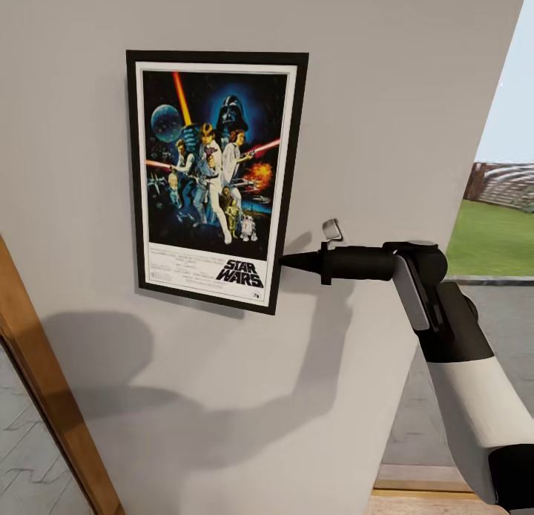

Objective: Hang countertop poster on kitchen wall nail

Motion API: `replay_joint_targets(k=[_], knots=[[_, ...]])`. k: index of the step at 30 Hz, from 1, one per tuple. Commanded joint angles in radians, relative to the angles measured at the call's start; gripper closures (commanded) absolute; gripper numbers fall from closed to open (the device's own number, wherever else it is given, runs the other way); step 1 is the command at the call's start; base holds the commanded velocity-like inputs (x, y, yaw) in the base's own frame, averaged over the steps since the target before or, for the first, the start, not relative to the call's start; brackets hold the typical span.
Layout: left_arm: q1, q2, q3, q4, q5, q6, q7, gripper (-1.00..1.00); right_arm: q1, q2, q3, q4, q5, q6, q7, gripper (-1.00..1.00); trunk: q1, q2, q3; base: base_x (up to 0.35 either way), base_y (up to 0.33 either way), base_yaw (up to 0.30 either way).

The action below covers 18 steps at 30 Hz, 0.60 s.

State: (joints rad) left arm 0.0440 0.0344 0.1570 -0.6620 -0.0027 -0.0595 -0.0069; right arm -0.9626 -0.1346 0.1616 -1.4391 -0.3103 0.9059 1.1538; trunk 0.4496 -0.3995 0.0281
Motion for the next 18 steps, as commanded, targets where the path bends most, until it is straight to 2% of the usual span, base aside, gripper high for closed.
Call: replay_joint_targets(k=[1,18], knots=[[0.0,0.0,0.001,-0.001,0.0,-0.002,-0.001,-1.0,0.0,-0.001,0.001,0.0,-0.006,0.007,0.001,1.0,0.0,-0.001,0.0,0.0,0.0,0.0],[0.0,0.0,-0.001,-0.001,0.0,-0.002,-0.001,-1.0,0.002,0.0,0.001,0.0,-0.006,0.007,0.001,1.0,0.0,-0.001,0.0,0.0,0.039,0.0]])
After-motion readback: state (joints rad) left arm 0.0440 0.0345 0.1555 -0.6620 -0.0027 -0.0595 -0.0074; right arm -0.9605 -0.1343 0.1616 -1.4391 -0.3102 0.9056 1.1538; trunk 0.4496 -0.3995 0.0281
